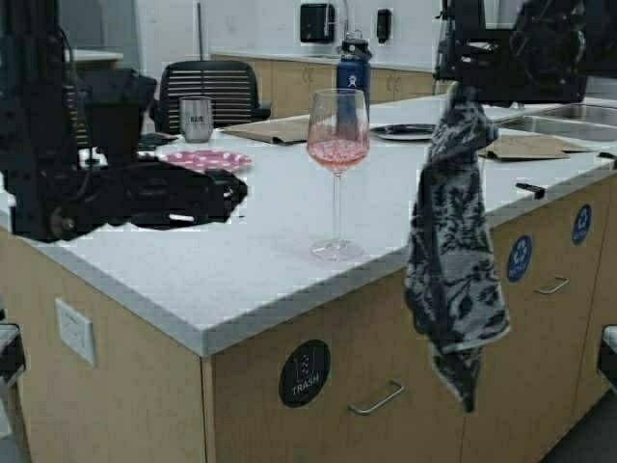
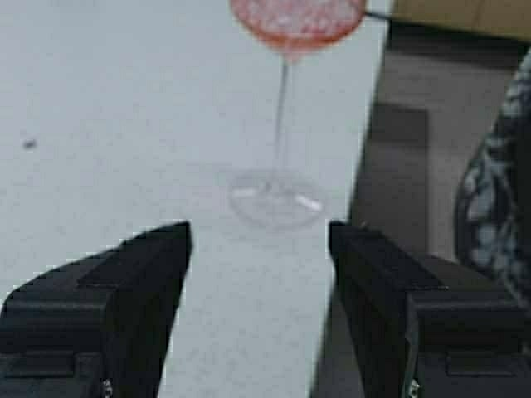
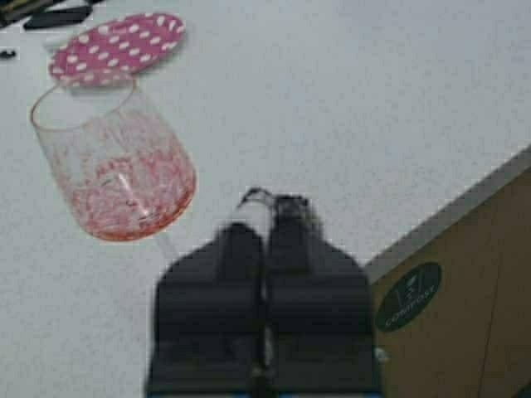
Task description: Get the cloth and wipe up the spill under the wine glass
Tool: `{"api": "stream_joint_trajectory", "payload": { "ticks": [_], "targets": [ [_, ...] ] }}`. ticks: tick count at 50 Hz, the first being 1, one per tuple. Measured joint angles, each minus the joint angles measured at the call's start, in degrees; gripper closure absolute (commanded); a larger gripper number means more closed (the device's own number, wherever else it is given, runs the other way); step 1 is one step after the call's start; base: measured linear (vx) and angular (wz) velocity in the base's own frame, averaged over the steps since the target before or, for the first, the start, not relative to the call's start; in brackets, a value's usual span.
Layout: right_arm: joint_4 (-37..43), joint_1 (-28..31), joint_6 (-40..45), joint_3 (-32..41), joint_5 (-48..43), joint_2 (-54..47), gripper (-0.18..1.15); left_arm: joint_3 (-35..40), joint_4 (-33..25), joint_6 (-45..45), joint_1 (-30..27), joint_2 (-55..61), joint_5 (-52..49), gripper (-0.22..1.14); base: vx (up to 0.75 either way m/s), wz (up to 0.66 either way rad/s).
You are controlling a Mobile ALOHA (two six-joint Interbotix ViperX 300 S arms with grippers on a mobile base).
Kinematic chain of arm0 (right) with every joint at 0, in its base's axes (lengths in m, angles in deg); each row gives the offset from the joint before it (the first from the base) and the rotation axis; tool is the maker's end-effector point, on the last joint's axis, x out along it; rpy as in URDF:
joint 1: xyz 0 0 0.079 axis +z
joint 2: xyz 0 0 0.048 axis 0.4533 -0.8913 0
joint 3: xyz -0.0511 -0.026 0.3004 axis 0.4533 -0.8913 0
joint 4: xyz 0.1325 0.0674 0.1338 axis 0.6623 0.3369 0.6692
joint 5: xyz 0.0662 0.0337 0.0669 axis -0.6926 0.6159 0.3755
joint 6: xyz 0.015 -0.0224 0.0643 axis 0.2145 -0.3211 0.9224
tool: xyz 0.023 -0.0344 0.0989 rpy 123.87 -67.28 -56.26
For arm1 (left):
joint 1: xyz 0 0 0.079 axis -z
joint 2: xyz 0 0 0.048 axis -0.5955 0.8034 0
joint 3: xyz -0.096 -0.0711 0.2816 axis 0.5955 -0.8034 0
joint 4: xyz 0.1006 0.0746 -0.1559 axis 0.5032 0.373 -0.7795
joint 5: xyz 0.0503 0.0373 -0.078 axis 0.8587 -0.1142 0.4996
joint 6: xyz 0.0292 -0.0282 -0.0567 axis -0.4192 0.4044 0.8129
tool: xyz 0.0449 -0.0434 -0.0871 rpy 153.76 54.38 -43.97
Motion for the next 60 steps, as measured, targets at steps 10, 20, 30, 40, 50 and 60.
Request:
{"api": "stream_joint_trajectory", "payload": {
  "ticks": [10,20,30,40,50,60],
  "targets": [
    [-1.3,0.2,-1.5,1.9,13.7,7.4,0.91,-3.3,-1.2,0.0,0.0,-9.4,-8.5,0.04,0.00,0.00],
    [-1.9,0.2,-3.5,5.9,24.1,14.2,0.91,-2.5,-1.3,0.0,0.0,-20.0,-20.1,0.04,0.00,0.00],
    [-2.1,0.0,-4.2,10.9,29.5,17.4,0.91,2.7,-1.3,0.2,0.0,-31.8,-35.5,0.04,0.00,0.00],
    [-2.6,0.0,-6.1,16.8,33.7,19.5,0.91,10.1,-1.3,-0.6,0.1,-40.8,-51.2,0.04,0.00,0.00],
    [-2.5,0.0,-7.9,21.4,37.4,20.7,0.91,17.1,-1.4,-2.5,0.0,-45.7,-60.0,0.04,0.00,0.00],
    [-2.6,0.1,-8.4,24.4,39.5,23.0,0.91,22.1,-1.4,-3.3,-0.1,-49.4,-64.2,0.04,0.00,0.00]
  ]
}}
